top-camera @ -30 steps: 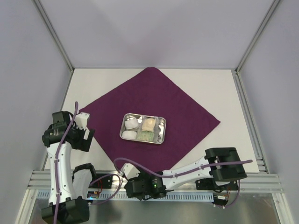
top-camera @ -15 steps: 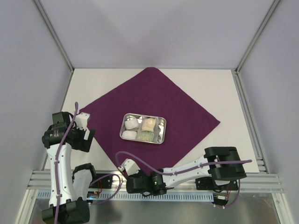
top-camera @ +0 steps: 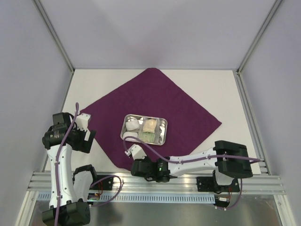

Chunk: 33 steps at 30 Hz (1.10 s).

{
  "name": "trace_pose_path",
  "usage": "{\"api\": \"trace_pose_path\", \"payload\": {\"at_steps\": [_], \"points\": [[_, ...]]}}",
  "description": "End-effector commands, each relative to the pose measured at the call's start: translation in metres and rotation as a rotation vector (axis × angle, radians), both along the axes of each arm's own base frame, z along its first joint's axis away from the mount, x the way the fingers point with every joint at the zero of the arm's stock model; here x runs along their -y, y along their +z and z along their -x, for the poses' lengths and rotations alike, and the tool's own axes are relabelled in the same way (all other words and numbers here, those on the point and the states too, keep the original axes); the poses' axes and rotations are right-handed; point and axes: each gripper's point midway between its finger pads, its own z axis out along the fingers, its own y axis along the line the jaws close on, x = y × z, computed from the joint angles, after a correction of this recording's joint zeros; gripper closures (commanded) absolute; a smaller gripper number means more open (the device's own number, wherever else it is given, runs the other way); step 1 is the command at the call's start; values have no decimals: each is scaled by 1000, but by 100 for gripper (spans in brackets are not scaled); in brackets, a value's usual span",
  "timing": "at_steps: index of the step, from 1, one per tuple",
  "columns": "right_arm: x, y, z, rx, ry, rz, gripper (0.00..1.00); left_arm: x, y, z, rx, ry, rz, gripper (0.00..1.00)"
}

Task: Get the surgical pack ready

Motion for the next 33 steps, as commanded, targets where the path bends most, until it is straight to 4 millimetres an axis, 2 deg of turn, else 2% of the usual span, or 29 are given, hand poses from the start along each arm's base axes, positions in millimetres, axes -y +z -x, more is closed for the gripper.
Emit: {"api": "trace_pose_path", "payload": {"at_steps": [1, 4, 6, 7, 9, 10, 11, 12, 14, 16, 17, 18, 19, 20, 21, 22, 24, 25, 26, 27, 28, 29, 30, 31, 32, 33], "points": [[7, 23, -41, 97, -57, -34, 99, -1, 4, -7, 24, -17, -3, 0], [8, 35, -67, 142, -83, -42, 99, -2, 4, -9, 26, -26, -2, 0], [1, 48, -82, 157, -90, -79, 100, -2, 4, -11, 27, -33, -2, 0], [3, 53, -98, 169, -119, -88, 100, -2, 6, -13, 26, -32, 0, 0], [-3, 67, -119, 200, -129, -117, 100, -2, 8, -16, 23, -36, 6, 0], [1, 72, -139, 209, -167, -125, 99, -2, 9, -19, 19, -37, 10, 0], [0, 74, -147, 208, -160, -124, 100, -1, 10, -21, 21, -41, 19, 0], [-1, 86, -167, 218, -194, -151, 100, -1, 12, -24, 21, -41, 22, 0], [-4, 94, -185, 224, -202, -170, 100, -2, 17, -30, 21, -43, 27, 0], [-1, 114, -215, 243, -242, -194, 100, -4, 22, -37, 16, -42, 31, 0], [-2, 120, -223, 236, -247, -209, 99, -4, 24, -41, 16, -40, 38, 0], [6, 121, -242, 237, -283, -211, 99, -3, 25, -43, 8, -44, 47, 0], [4, 135, -254, 247, -298, -244, 99, -4, 29, -50, 3, -48, 58, 0], [3, 136, -261, 233, -299, -257, 99, -2, 32, -55, 6, -53, 71, 0], [12, 131, -279, 230, -335, -247, 99, -3, 34, -59, 3, -53, 79, 0], [13, 130, -290, 226, -348, -248, 100, -5, 38, -68, -1, -52, 84, 0], [18, 137, -316, 226, -384, -266, 100, -5, 42, -79, 1, -52, 104, 0], [18, 121, -325, 207, -395, -242, 100, -5, 44, -89, -4, -53, 116, 1], [17, 118, -332, 202, -402, -244, 99, -2, 46, -95, 2, -67, 144, 1], [18, 122, -348, 207, -425, -260, 100, 0, 47, -101, 5, -70, 161, 2], [18, 106, -356, 186, -439, -241, 100, 3, 48, -111, 2, -80, 179, 2], [14, 113, -369, 189, -450, -267, 100, 11, 49, -117, 2, -112, 184, 3], [20, 108, -381, 181, -475, -268, 99, 15, 49, -125, 9, -127, 174, 3], [19, 94, -389, 160, -483, -257, 99, 15, 46, -132, -2, -139, 149, 3], [17, 92, -395, 146, -492, -274, 99, 27, 44, -137, -4, -189, 136, 3], [18, 99, -408, 154, -506, -297, 100, 31, 44, -146, 12, -197, 124, 3]]}}
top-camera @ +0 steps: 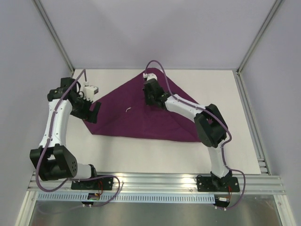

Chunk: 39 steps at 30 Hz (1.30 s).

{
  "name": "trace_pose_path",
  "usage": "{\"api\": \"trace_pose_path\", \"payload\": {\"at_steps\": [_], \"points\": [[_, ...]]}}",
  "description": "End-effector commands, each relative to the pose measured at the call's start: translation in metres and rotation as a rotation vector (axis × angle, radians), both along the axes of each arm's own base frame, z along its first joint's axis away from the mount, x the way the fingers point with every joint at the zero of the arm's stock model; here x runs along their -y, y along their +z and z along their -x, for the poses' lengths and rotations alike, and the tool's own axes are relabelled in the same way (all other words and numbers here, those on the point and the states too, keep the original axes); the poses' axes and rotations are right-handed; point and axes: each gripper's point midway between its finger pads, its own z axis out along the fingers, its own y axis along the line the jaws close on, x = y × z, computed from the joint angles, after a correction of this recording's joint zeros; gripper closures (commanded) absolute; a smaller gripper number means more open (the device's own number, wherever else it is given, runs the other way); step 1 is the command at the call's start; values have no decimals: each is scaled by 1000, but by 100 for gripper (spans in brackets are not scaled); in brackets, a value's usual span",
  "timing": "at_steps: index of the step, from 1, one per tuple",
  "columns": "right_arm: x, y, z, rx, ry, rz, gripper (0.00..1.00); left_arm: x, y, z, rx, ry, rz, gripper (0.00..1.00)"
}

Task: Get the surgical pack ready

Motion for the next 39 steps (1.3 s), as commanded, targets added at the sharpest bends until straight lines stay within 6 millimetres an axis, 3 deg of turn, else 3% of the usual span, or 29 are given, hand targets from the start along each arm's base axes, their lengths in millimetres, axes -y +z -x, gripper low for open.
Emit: {"api": "trace_pose_path", "payload": {"at_steps": [1, 4, 11, 12, 16, 17, 18, 19, 21, 24, 28, 29, 33, 35, 36, 39], "points": [[-5, 19, -36, 28, -35, -86, 100, 22, 6, -28, 57, -63, -15, 3], [3, 7, -50, 8, -72, -93, 99, 42, 3, -48, 60, -111, -12, 4], [-7, -33, -59, -73, -43, -118, 99, 84, -10, -93, 77, -177, -24, 4], [-5, -46, -61, -100, -62, -116, 100, 88, -13, -103, 79, -183, -22, 4], [3, -61, -73, -145, -108, -175, 100, 110, -19, -129, 97, -225, -15, 4], [1, -62, -73, -161, -99, -198, 97, 112, -19, -138, 113, -216, -8, 4], [6, -65, -77, -172, -113, -202, 81, 116, -24, -149, 112, -214, 0, 4], [11, -71, -77, -189, -125, -194, 73, 118, -27, -155, 110, -203, 8, 4], [8, -68, -72, -210, -87, -208, 55, 123, -31, -172, 100, -188, 16, 5], [18, -36, -77, -159, -84, -189, 45, 139, -33, -186, 107, -232, 15, 5], [39, 20, -94, -93, -119, -218, 41, 166, -30, -200, 141, -292, 13, 6], [45, 35, -95, -77, -128, -232, 41, 170, -30, -202, 141, -300, 16, 7], [51, 63, -89, -33, -120, -260, 46, 195, -38, -209, 131, -341, 57, 22], [41, 45, -71, -81, -66, -286, 53, 205, -42, -209, 124, -361, 94, 28], [34, 52, -71, -66, -41, -342, 68, 209, -50, -209, 108, -369, 98, 30], [12, 27, -55, -171, 54, -413, 95, 221, -63, -206, 83, -406, 104, 34]]}}
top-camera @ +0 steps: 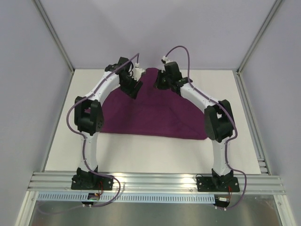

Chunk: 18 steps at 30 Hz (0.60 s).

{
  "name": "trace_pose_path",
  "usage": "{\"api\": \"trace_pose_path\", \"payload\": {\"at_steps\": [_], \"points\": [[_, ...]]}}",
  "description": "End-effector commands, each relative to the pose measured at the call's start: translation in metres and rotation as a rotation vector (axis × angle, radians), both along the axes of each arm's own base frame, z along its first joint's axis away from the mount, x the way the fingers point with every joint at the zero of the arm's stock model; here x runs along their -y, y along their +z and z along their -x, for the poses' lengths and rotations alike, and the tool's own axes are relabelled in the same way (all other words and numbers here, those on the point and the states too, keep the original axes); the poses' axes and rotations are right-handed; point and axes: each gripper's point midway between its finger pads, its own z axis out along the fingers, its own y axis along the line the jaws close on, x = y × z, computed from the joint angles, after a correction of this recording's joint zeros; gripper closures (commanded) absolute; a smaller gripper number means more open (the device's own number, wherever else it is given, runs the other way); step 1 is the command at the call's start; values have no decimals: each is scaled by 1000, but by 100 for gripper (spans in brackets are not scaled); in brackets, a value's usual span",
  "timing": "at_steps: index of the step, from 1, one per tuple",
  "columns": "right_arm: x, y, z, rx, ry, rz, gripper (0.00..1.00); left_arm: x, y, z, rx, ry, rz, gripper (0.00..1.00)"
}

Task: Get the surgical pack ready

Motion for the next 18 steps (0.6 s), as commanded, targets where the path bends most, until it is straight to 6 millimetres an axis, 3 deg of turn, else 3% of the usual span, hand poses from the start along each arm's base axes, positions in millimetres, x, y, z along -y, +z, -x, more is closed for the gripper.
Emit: {"api": "trace_pose_path", "payload": {"at_steps": [1, 3, 8, 11, 15, 18], "points": [[-40, -16, 22, -82, 155, -146, 99, 20, -7, -1, -19, -46, 51, 34], [-46, -25, 22, -110, 166, -179, 100, 23, -21, -2, -52, -33, 54, 34], [-59, -74, 29, -243, 184, -227, 100, 22, -61, -7, -140, -7, 12, 34], [-59, -94, 31, -305, 157, -225, 100, 14, -76, -7, -168, 19, -40, 34], [-46, -102, 20, -303, 103, -190, 99, 8, -82, -10, -158, 27, -74, 33], [-33, -97, 11, -306, 71, -150, 99, 1, -66, -26, -83, 47, -112, 32]]}}
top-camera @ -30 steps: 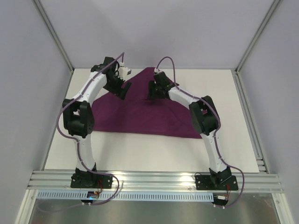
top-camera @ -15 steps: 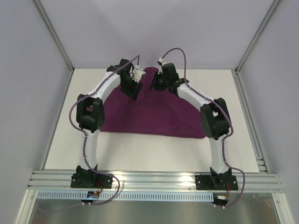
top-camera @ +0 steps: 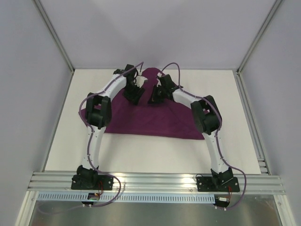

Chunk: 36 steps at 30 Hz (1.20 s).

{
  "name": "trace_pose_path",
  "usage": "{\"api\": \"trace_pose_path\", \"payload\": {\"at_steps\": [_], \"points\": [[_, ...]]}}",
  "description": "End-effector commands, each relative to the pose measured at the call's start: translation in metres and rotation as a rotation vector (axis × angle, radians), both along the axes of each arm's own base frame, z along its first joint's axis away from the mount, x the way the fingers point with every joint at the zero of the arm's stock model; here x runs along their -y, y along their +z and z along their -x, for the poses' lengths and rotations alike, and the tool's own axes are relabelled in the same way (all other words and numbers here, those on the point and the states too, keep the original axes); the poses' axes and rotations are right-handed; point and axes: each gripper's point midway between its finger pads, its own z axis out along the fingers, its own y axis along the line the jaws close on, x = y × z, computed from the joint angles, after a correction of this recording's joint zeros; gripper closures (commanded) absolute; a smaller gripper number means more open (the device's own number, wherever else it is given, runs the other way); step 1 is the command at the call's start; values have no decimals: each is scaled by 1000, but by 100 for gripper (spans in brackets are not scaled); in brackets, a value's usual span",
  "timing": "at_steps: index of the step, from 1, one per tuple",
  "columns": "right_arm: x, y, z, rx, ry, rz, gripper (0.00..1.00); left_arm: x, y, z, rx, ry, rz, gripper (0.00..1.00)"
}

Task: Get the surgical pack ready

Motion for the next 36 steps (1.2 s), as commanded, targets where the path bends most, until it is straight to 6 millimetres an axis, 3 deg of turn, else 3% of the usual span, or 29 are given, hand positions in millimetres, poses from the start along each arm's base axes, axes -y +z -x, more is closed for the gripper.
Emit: {"api": "trace_pose_path", "payload": {"at_steps": [1, 4, 5, 6, 7, 8, 9, 10, 11, 12, 13, 14, 15, 16, 17, 18, 19, 20, 23, 24, 27, 31, 33, 36], "points": [[13, 34, -28, 64, -62, 24, 99, -7, 32, -21, 106, 26, -52, 31], [32, 75, -47, 166, -113, 88, 98, -17, 79, -38, 231, 45, -90, 27], [40, 85, -51, 191, -133, 114, 98, -21, 105, -39, 288, 48, -94, 27], [49, 106, -50, 224, -140, 147, 98, -25, 118, -39, 316, 55, -104, 27], [63, 115, -55, 255, -192, 205, 98, -33, 129, -36, 336, 67, -131, 27], [73, 119, -51, 263, -211, 242, 98, -39, 148, -25, 359, 70, -136, 27], [83, 124, -44, 262, -221, 277, 98, -44, 153, -17, 360, 75, -151, 26], [100, 147, -41, 311, -275, 324, 98, -48, 156, -7, 358, 76, -153, 26], [110, 129, -22, 271, -273, 377, 98, -57, 155, 18, 326, 72, -165, 26], [118, 129, -13, 270, -284, 402, 98, -59, 153, 32, 309, 65, -160, 26], [128, 141, -1, 297, -310, 426, 98, -62, 148, 45, 290, 61, -157, 26], [130, 137, 11, 295, -302, 448, 99, -69, 138, 72, 244, 56, -163, 26], [142, 114, 30, 257, -304, 510, 99, -70, 131, 86, 215, 56, -155, 26], [146, 125, 41, 278, -310, 513, 100, -72, 125, 98, 191, 57, -152, 26], [141, 123, 53, 283, -295, 522, 100, -79, 111, 119, 145, 58, -165, 26], [146, 105, 70, 254, -279, 556, 99, -82, 104, 128, 122, 66, -169, 26], [147, 111, 78, 272, -283, 552, 99, -83, 97, 134, 111, 77, -170, 26], [143, 105, 89, 266, -267, 547, 99, -88, 84, 148, 73, 75, -185, 26], [142, 81, 111, 226, -255, 514, 99, -97, 58, 158, 42, 78, -231, 26], [142, 64, 125, 182, -229, 500, 99, -97, 47, 159, 22, 65, -233, 26], [132, 41, 135, 128, -239, 419, 99, -98, 25, 155, 3, 47, -254, 26], [149, -8, 152, 36, -278, 483, 99, -102, -6, 148, -50, 45, -310, 26], [151, -20, 154, 13, -277, 487, 100, -102, -12, 143, -43, 46, -320, 26], [161, -20, 151, 11, -296, 513, 99, -102, -14, 141, -54, 43, -327, 26]]}}
